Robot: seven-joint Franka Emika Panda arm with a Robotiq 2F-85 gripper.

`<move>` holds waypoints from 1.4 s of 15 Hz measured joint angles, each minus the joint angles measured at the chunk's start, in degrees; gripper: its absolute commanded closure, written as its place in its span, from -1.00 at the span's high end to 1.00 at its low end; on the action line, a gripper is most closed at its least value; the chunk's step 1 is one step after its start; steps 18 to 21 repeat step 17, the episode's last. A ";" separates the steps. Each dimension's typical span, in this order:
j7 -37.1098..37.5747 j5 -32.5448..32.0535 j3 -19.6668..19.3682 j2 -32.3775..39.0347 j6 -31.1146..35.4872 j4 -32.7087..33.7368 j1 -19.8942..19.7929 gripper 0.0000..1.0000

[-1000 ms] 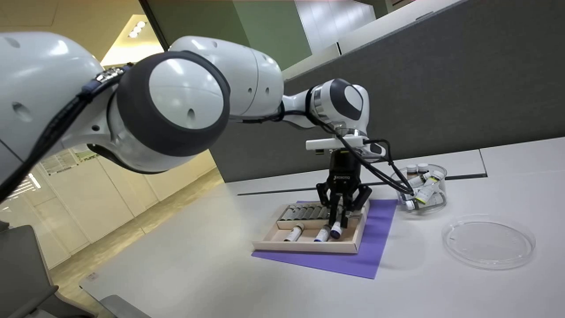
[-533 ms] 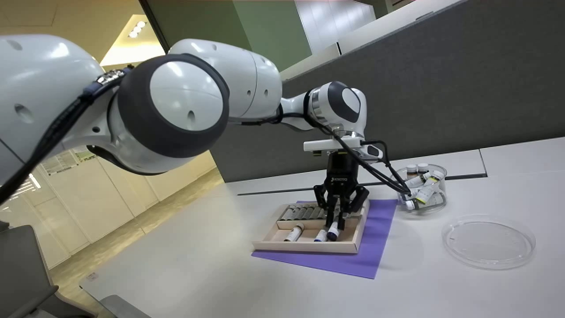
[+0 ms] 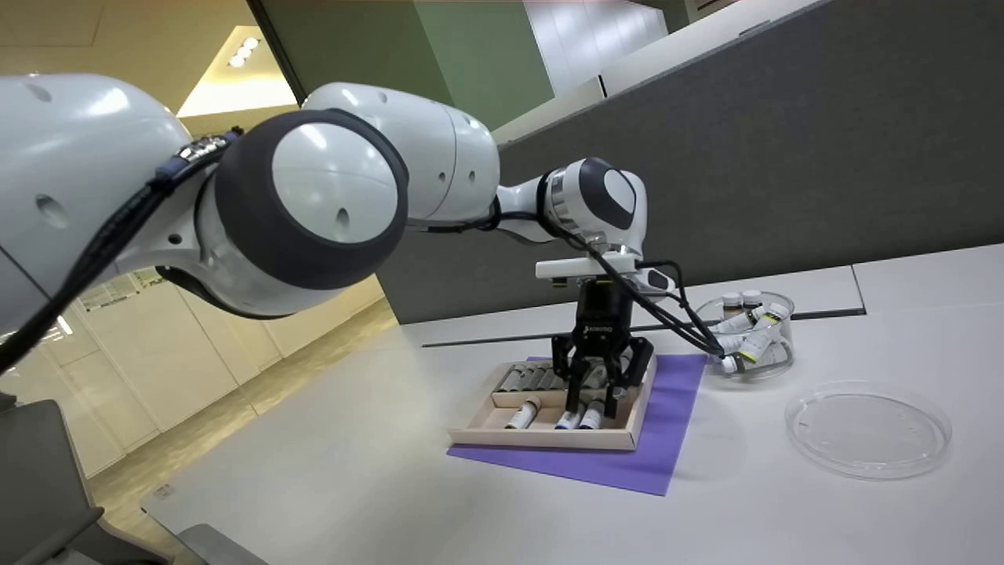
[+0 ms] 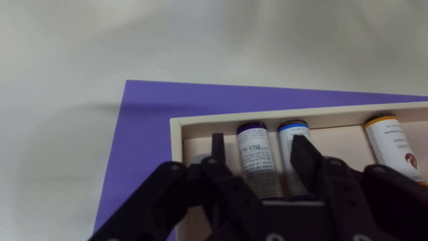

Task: Take a bottle from the clear bowl and put it on the bottom compartment of the box

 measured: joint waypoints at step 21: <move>-1.04 0.43 0.36 -4.66 0.70 1.83 1.27 1.00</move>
